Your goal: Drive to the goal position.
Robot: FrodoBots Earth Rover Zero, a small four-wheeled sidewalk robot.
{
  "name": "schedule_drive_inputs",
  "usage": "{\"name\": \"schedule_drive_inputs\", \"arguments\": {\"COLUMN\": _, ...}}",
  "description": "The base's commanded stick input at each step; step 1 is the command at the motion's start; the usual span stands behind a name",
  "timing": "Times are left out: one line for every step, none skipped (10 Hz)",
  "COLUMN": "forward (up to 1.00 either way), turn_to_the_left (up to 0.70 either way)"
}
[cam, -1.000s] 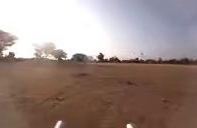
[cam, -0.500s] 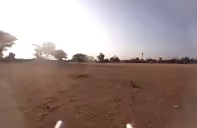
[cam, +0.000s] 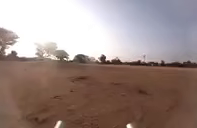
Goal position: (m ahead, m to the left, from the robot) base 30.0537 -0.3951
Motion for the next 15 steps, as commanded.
{"name": "schedule_drive_inputs", "arguments": {"forward": 0.70, "turn_to_the_left": 0.00}}
{"name": "schedule_drive_inputs", "arguments": {"forward": 0.70, "turn_to_the_left": 0.00}}
{"name": "schedule_drive_inputs", "arguments": {"forward": 0.70, "turn_to_the_left": -0.24}}
{"name": "schedule_drive_inputs", "arguments": {"forward": 0.70, "turn_to_the_left": -0.33}}
{"name": "schedule_drive_inputs", "arguments": {"forward": 0.70, "turn_to_the_left": -0.35}}
{"name": "schedule_drive_inputs", "arguments": {"forward": 0.70, "turn_to_the_left": -0.35}}
{"name": "schedule_drive_inputs", "arguments": {"forward": 0.70, "turn_to_the_left": -0.16}}
{"name": "schedule_drive_inputs", "arguments": {"forward": 0.70, "turn_to_the_left": 0.00}}
{"name": "schedule_drive_inputs", "arguments": {"forward": 0.70, "turn_to_the_left": 0.00}}
{"name": "schedule_drive_inputs", "arguments": {"forward": 0.70, "turn_to_the_left": 0.00}}
{"name": "schedule_drive_inputs", "arguments": {"forward": 0.70, "turn_to_the_left": 0.00}}
{"name": "schedule_drive_inputs", "arguments": {"forward": 0.70, "turn_to_the_left": 0.00}}
{"name": "schedule_drive_inputs", "arguments": {"forward": 0.70, "turn_to_the_left": 0.00}}
{"name": "schedule_drive_inputs", "arguments": {"forward": 0.70, "turn_to_the_left": 0.00}}
{"name": "schedule_drive_inputs", "arguments": {"forward": 0.70, "turn_to_the_left": 0.00}}
